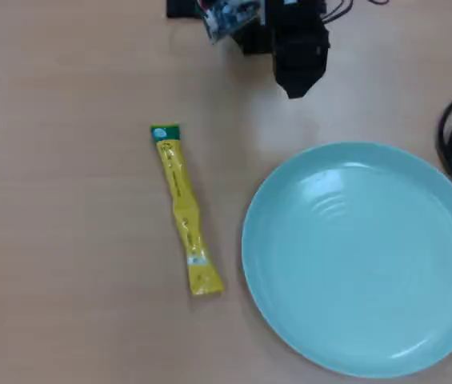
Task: Pick up the yellow coffee stick, then put it in the green bowl
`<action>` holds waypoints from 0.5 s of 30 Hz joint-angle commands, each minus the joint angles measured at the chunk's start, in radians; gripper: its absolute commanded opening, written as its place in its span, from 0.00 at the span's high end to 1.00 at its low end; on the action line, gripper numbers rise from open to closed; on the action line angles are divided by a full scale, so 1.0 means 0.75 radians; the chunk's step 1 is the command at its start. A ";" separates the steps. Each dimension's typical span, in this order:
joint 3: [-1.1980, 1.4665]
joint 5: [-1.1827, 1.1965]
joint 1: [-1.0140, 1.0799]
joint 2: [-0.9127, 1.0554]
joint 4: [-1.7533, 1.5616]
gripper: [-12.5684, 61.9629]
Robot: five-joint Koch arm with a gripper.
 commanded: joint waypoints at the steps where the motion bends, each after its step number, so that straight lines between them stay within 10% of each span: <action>1: -0.205 0.200 0.033 -0.004 0.012 0.94; 15: -0.859 0.297 0.067 -0.477 0.395 0.87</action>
